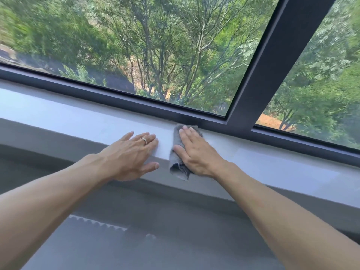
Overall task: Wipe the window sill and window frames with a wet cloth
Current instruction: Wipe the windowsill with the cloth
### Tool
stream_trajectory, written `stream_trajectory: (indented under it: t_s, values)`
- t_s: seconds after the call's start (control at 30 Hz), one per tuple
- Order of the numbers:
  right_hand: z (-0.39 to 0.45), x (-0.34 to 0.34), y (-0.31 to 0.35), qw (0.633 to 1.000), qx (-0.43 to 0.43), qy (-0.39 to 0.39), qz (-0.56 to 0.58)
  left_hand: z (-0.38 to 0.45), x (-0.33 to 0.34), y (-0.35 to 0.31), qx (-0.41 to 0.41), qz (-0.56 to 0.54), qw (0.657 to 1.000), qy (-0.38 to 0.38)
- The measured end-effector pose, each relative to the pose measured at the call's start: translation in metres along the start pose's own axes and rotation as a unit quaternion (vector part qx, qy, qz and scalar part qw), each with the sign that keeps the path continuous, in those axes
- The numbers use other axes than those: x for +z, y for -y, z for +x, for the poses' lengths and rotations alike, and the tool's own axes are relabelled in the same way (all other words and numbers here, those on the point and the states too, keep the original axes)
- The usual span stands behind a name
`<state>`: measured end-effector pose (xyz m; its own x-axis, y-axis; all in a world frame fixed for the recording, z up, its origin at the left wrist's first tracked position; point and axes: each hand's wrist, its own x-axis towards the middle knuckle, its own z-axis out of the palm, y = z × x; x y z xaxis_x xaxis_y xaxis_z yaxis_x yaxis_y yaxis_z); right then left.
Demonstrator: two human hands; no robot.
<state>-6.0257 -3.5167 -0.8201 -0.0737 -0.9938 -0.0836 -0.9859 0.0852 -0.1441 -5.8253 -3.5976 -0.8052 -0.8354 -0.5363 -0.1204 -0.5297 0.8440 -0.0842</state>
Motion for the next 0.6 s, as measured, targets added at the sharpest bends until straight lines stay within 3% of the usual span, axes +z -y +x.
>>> stream_trajectory:
  t_s: [0.1,0.2,0.33,0.47,0.6]
  values:
    - [0.006,0.015,0.038,0.997,-0.062,-0.024,-0.032,-0.005,0.002,0.004,0.013,0.02,1.0,-0.011]
    - [-0.039,0.017,0.011,0.984,-0.126,-0.075,-0.104,-0.014,0.002,0.012,0.02,0.038,0.999,0.005]
    - [-0.059,0.025,-0.01,0.96,-0.114,-0.159,-0.199,-0.018,0.003,0.013,0.024,0.026,0.999,0.001]
    - [-0.008,0.036,0.034,0.969,-0.129,-0.151,-0.144,-0.014,0.009,0.01,0.015,0.014,1.0,-0.012]
    - [-0.052,0.031,-0.002,0.962,-0.117,-0.156,-0.19,-0.013,0.011,0.012,0.021,0.014,1.0,-0.014]
